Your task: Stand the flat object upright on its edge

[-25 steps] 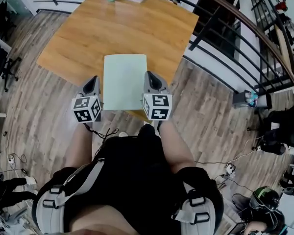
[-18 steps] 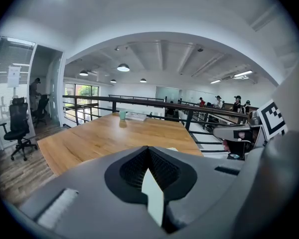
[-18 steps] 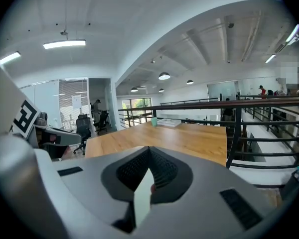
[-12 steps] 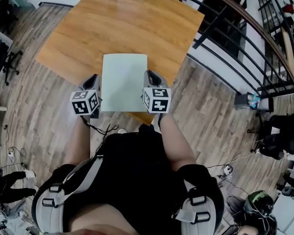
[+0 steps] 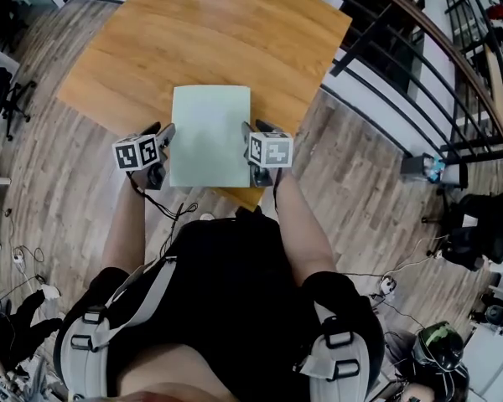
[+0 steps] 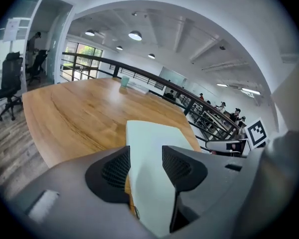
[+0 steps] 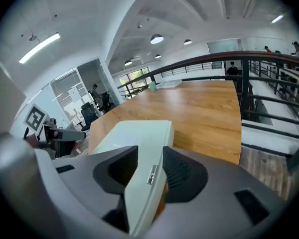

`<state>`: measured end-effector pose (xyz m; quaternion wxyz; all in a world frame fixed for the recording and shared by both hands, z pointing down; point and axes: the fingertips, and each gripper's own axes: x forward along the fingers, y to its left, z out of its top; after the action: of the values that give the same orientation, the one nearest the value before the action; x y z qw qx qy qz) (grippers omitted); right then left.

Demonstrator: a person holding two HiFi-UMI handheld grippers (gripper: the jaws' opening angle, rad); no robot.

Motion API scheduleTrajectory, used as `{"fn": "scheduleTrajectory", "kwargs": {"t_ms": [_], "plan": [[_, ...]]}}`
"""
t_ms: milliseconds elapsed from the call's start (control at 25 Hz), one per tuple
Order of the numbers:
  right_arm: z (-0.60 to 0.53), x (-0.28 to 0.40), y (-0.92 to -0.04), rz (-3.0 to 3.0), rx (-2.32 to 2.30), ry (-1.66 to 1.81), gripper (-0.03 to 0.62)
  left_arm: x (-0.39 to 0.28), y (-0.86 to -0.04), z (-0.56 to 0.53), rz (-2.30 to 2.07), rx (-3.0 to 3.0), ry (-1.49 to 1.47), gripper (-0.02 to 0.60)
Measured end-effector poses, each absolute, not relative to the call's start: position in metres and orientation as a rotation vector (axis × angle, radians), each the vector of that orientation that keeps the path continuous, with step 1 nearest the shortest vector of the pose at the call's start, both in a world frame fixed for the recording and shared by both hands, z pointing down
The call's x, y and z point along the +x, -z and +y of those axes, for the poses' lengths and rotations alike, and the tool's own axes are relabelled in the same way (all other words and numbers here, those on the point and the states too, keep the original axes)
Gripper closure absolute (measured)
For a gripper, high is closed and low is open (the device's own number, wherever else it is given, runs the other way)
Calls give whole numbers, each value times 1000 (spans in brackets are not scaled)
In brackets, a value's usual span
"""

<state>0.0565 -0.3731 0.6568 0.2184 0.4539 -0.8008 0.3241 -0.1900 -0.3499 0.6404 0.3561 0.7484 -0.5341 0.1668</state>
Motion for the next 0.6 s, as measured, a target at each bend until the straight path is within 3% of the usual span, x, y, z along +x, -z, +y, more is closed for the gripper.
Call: {"fn": "scheduleTrajectory", "kwargs": {"t_ms": [280, 600], "plan": [[-369, 54, -704, -2132, 1106, -1246, 367, -186, -680, -362, -1209, 1867, -486, 396], [-363, 49, -736, -2053, 1024, -1460, 366, -182, -716, -361, -1117, 1767, -501, 404]]}}
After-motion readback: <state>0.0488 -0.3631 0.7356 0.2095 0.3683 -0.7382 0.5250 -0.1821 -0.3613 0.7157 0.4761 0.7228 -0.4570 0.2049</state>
